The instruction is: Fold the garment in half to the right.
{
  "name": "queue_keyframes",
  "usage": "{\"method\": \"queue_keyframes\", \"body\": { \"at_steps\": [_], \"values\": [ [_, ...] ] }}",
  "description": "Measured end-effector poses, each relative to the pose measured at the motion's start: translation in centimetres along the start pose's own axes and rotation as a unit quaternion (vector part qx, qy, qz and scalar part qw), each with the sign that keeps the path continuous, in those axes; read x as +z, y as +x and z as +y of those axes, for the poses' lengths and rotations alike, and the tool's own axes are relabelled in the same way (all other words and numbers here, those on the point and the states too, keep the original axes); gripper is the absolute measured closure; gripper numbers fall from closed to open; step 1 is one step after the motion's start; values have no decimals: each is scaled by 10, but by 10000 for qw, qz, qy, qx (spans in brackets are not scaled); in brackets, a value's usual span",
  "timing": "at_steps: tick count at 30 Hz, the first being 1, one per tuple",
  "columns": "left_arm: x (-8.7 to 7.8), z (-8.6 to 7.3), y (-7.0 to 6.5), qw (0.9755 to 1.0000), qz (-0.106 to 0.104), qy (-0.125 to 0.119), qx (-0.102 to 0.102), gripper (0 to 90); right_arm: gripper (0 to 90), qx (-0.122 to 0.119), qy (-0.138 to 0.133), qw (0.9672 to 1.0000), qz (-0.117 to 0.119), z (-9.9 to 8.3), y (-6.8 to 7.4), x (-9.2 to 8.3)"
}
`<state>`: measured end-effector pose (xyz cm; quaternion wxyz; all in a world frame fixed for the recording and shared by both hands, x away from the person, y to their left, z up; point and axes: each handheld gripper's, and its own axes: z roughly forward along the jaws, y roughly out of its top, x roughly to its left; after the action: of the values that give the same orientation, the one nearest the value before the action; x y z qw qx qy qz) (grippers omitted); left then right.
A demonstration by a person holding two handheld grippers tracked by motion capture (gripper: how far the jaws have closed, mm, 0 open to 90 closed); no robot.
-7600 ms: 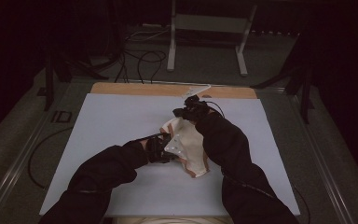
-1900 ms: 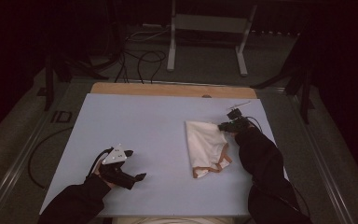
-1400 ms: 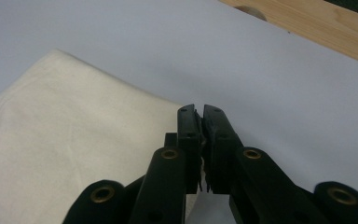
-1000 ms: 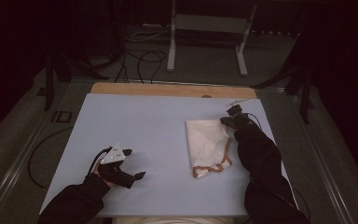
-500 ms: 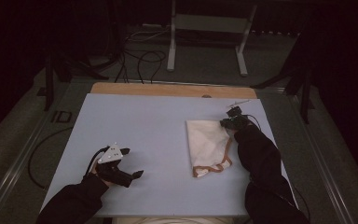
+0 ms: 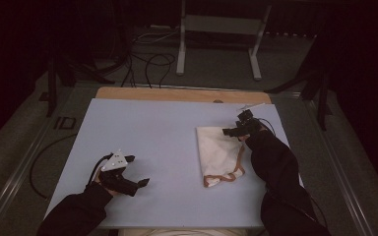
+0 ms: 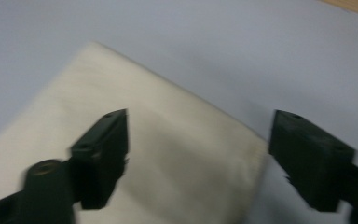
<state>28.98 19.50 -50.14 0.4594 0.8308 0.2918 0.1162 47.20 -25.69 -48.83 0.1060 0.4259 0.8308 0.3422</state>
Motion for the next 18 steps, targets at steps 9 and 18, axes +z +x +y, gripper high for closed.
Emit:
{"method": "queue_keyframes", "body": {
  "at_steps": [9, 18],
  "values": [
    [-2, -1, 1, 10000, 9, 10, 0, 2, 135, -207, -262, 9986, 419, 18, 25, -14],
    [-5, -2, 3, 10000, 6, 18, -7, 2, 96, -516, -255, 9972, 485, 16, 44, -22]
  ]
}}
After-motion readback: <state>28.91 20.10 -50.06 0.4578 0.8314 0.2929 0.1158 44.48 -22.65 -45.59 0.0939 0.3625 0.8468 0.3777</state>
